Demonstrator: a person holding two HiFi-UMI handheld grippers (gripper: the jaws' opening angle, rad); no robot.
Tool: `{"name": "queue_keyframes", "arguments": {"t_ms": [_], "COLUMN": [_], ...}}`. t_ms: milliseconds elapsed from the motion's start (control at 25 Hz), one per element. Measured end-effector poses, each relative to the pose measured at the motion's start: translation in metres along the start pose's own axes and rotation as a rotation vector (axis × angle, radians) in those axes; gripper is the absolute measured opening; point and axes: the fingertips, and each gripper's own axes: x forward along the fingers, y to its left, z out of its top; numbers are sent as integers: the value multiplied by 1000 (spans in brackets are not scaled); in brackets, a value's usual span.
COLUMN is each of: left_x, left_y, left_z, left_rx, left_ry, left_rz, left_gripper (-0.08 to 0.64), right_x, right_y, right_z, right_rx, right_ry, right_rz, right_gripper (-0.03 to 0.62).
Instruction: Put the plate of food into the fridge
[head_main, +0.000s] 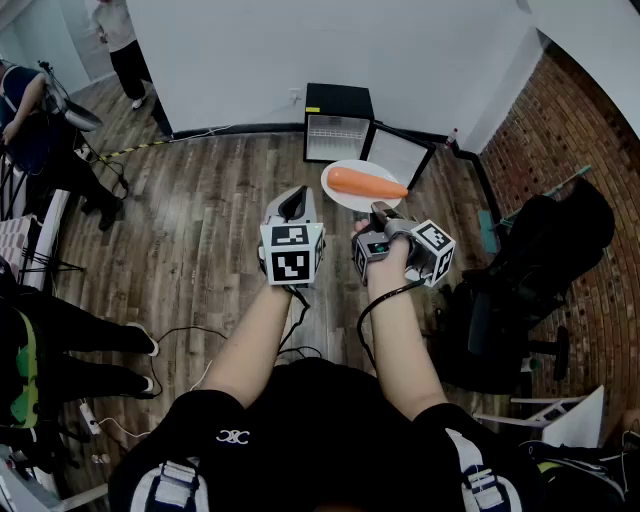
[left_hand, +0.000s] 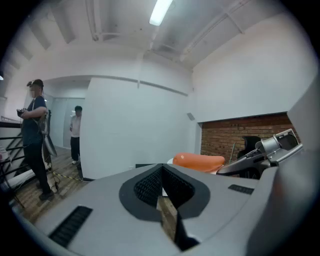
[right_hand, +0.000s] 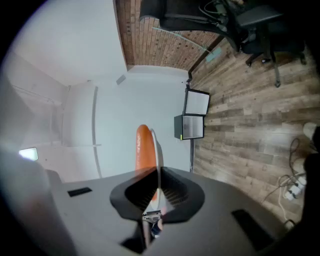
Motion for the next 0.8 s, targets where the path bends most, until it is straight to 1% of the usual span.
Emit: {"name": "queue_keyframes", "arguments": {"t_ms": [160, 360, 520, 640, 800], "left_x": [-8, -9, -8, -9, -6], "left_y": [2, 8, 13, 19, 39], "left_z": [5, 8, 7, 2, 2], "left_rx": [27, 34, 39, 31, 30], "left_ry": [-62, -101, -116, -110, -113], "left_rz": [10, 4, -1, -8, -9], "left_gripper": [-5, -5, -5, -5, -5], "right_x": [-6, -4, -1, 0, 10], "right_y": [-1, 1, -3, -10, -11], "right_z": [-2, -1, -4, -10, -22], "right_rx": [-9, -33, -47, -50, -54], "right_ry": [2, -15, -20, -23, -28], "right_rz": [-3, -6, -27, -49, -62], "right_gripper": [29, 29, 29, 29, 29]}}
